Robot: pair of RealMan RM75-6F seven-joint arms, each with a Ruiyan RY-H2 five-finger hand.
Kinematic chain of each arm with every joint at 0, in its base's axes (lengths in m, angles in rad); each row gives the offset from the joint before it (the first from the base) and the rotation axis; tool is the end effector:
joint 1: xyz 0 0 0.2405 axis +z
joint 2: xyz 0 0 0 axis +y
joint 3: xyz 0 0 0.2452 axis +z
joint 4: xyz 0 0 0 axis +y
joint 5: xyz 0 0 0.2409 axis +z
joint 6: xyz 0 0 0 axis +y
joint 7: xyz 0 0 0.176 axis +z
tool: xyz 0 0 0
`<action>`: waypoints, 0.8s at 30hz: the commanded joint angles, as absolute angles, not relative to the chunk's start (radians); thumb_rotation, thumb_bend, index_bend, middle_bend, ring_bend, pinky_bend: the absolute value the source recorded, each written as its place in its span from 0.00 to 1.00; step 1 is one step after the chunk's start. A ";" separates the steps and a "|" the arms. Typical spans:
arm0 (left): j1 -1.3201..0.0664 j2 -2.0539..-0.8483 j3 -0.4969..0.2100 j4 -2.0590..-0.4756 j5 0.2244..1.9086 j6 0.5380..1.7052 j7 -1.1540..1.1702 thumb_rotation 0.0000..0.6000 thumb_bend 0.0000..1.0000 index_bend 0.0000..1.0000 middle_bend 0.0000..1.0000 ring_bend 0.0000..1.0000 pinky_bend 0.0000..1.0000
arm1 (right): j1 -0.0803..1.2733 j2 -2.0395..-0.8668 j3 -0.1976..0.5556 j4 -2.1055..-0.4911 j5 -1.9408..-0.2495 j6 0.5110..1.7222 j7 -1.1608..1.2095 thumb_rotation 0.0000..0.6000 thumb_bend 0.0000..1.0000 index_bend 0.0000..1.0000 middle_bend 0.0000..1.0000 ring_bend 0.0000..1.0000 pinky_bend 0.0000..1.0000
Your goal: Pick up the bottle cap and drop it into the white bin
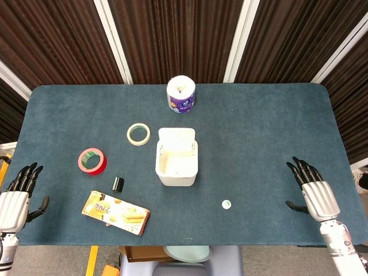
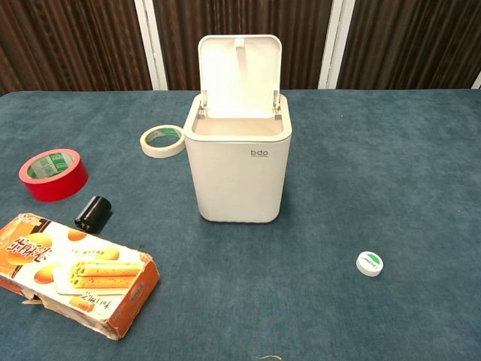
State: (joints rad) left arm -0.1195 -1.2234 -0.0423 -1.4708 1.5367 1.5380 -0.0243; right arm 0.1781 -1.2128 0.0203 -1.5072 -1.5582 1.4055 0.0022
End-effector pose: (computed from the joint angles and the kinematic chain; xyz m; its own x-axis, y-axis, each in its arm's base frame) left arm -0.3155 0.2252 0.1114 0.4054 -0.0590 0.9122 0.9098 -0.0709 -0.4089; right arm -0.3037 -0.2366 0.0844 0.4201 -0.0712 0.9047 -0.9014 -0.1478 0.4069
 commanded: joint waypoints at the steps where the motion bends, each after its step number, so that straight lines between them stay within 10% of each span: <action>1: -0.121 -1.217 -0.039 -1.478 1.528 1.520 -0.023 1.00 0.41 0.00 0.00 0.00 0.23 | 0.176 -1.219 0.023 -1.504 -1.564 1.416 0.007 1.00 0.09 0.04 0.05 0.00 0.23; 11: -0.127 -1.204 -0.037 -1.496 1.526 1.498 -0.008 1.00 0.41 0.00 0.00 0.01 0.23 | 0.185 -1.231 0.017 -1.476 -1.596 1.417 0.053 1.00 0.09 0.14 0.06 0.01 0.25; 24: -0.113 -1.190 -0.040 -1.500 1.520 1.511 -0.033 1.00 0.41 0.00 0.00 0.02 0.23 | 0.292 -1.276 -0.045 -1.373 -1.791 1.364 0.175 1.00 0.09 0.45 0.66 0.67 0.93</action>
State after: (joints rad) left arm -0.1142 -1.1912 -0.0400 -1.4989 1.5210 1.5127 -0.0318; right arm 0.2765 -1.2645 -0.0394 -1.3844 -1.7739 1.3705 0.1821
